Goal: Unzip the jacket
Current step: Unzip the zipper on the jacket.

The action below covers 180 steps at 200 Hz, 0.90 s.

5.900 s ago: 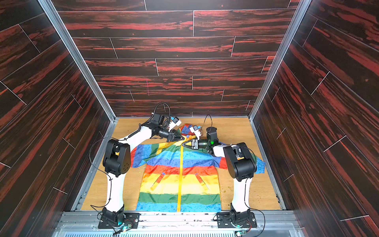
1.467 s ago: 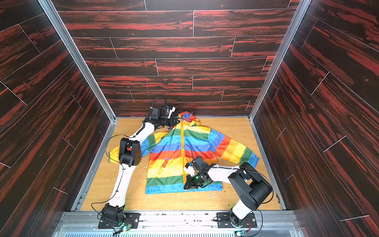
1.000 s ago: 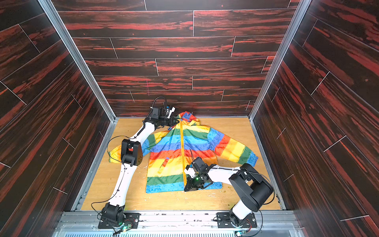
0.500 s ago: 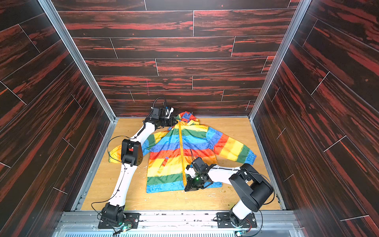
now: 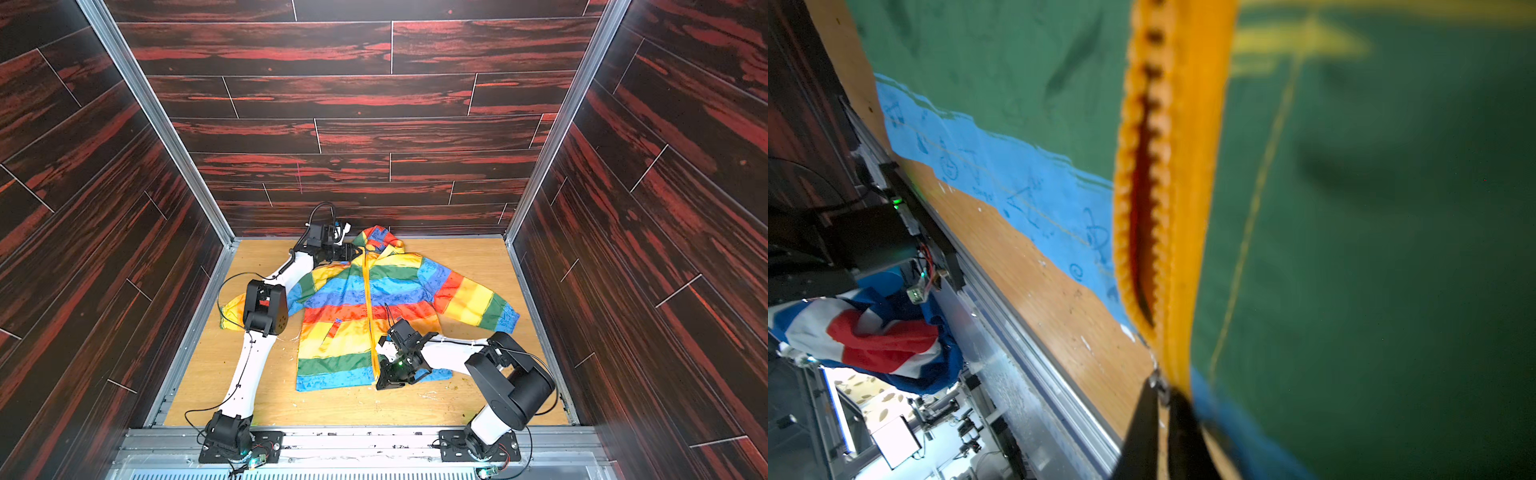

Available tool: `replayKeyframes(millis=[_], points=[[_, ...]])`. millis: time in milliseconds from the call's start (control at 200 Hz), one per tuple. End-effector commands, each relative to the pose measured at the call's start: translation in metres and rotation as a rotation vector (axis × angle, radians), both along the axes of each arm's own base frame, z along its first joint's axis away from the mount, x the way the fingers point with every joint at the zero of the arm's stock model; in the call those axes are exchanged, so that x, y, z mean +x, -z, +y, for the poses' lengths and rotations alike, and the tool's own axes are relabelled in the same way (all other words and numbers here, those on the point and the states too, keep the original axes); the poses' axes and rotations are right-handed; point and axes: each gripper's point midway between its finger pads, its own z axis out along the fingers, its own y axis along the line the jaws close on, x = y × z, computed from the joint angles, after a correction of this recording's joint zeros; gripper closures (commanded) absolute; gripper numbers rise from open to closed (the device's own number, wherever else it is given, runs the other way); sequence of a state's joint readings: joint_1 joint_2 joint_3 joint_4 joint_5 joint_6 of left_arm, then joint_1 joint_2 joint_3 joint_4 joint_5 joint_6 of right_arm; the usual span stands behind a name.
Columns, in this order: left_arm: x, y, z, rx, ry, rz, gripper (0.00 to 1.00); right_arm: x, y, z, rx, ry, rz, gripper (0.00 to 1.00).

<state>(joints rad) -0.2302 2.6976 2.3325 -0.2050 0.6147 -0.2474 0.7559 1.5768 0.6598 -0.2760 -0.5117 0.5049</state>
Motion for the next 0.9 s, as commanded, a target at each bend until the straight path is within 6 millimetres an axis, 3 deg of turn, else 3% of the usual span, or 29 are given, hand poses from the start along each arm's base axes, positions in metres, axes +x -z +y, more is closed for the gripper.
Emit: replayKeyframes(millis=[0,125,205,270,416,501,586,616,706,822,897], points=[[0.012,-0.083,0.013,-0.005,-0.057,-0.158,0.24,0.0,-0.012,-0.001,0.0,-0.002,-0.023,0.71],[0.01,-0.097,0.019,-0.002,-0.091,-0.16,0.19,0.002,-0.021,-0.002,0.002,0.014,-0.046,0.51],[0.007,-0.113,0.027,0.011,-0.139,-0.171,0.18,0.003,-0.026,-0.009,-0.031,0.043,-0.058,0.47],[0.003,-0.127,0.039,0.039,-0.205,-0.175,0.08,0.004,-0.028,-0.025,-0.108,0.091,-0.075,0.47],[-0.03,-0.157,0.079,0.12,-0.389,-0.167,0.0,0.038,-0.05,-0.069,-0.298,0.32,-0.28,0.44],[-0.077,-0.158,0.1,0.181,-0.47,-0.109,0.0,0.059,-0.056,-0.103,-0.455,0.443,-0.336,0.4],[-0.139,-0.139,0.113,0.235,-0.5,-0.017,0.0,0.075,-0.055,-0.128,-0.569,0.515,-0.336,0.37],[-0.164,-0.141,0.117,0.243,-0.51,-0.002,0.0,0.081,-0.055,-0.136,-0.596,0.531,-0.34,0.36],[-0.242,-0.095,0.122,0.325,-0.49,0.17,0.05,0.091,-0.052,-0.152,-0.605,0.595,-0.302,0.37],[-0.334,-0.061,0.12,0.413,-0.438,0.345,0.17,0.09,-0.046,-0.171,-0.574,0.678,-0.214,0.37],[-0.377,-0.043,0.128,0.476,-0.421,0.413,0.2,0.084,-0.042,-0.178,-0.584,0.69,-0.171,0.36]])
